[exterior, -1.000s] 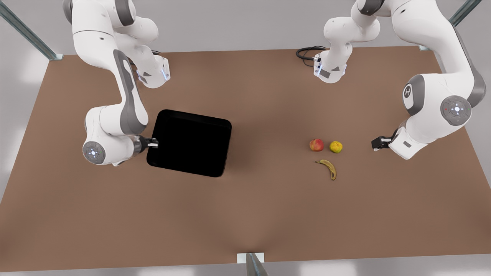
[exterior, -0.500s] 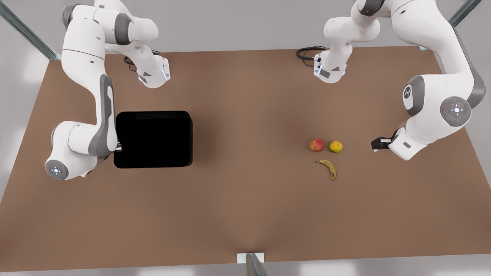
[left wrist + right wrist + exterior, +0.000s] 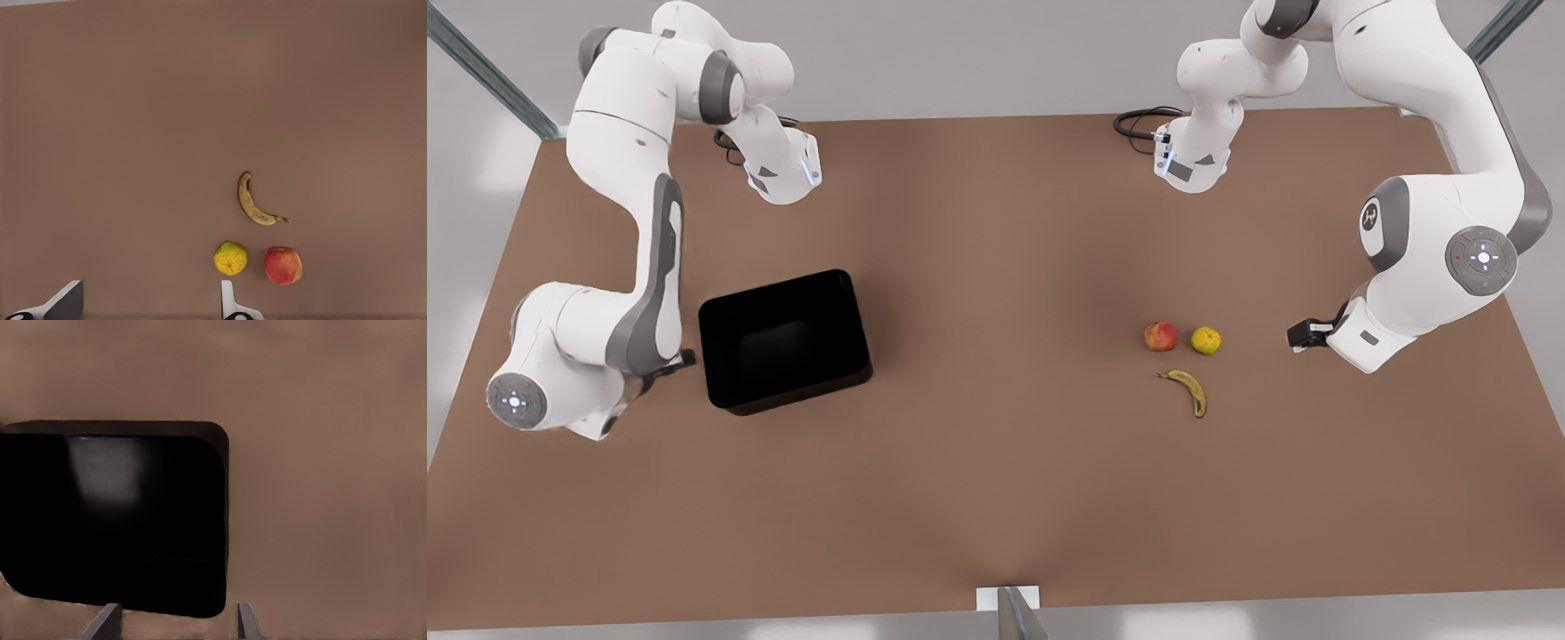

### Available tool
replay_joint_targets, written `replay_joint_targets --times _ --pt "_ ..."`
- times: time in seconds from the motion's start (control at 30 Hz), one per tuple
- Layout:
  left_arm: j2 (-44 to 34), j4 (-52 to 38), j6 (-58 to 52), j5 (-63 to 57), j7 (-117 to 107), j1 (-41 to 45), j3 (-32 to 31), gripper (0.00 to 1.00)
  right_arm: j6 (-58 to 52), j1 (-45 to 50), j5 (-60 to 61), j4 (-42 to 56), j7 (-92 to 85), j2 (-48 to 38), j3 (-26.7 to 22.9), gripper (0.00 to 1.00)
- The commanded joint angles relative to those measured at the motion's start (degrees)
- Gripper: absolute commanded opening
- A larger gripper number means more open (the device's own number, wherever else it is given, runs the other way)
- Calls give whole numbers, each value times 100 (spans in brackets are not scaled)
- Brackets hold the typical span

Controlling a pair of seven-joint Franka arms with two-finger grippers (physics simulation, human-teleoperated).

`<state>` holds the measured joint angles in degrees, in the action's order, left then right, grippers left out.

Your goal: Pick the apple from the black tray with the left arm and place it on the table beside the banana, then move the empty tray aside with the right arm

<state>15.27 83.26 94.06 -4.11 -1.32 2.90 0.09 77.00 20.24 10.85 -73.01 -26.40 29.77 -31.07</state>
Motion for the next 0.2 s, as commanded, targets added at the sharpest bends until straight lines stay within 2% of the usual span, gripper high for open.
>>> replay_joint_targets --times 0.0,0.07,0.17 --pt "-6 -3 -2 -11 0 0 0 100 -1293 15 92 481 -173 -392 57 100" --pt "-6 -3 -2 -20 0 0 0 100 -1284 -90 66 780 460 -956 637 100" --pt "-6 -12 -2 -11 0 0 0 100 -1231 -134 48 789 777 -1097 892 100"
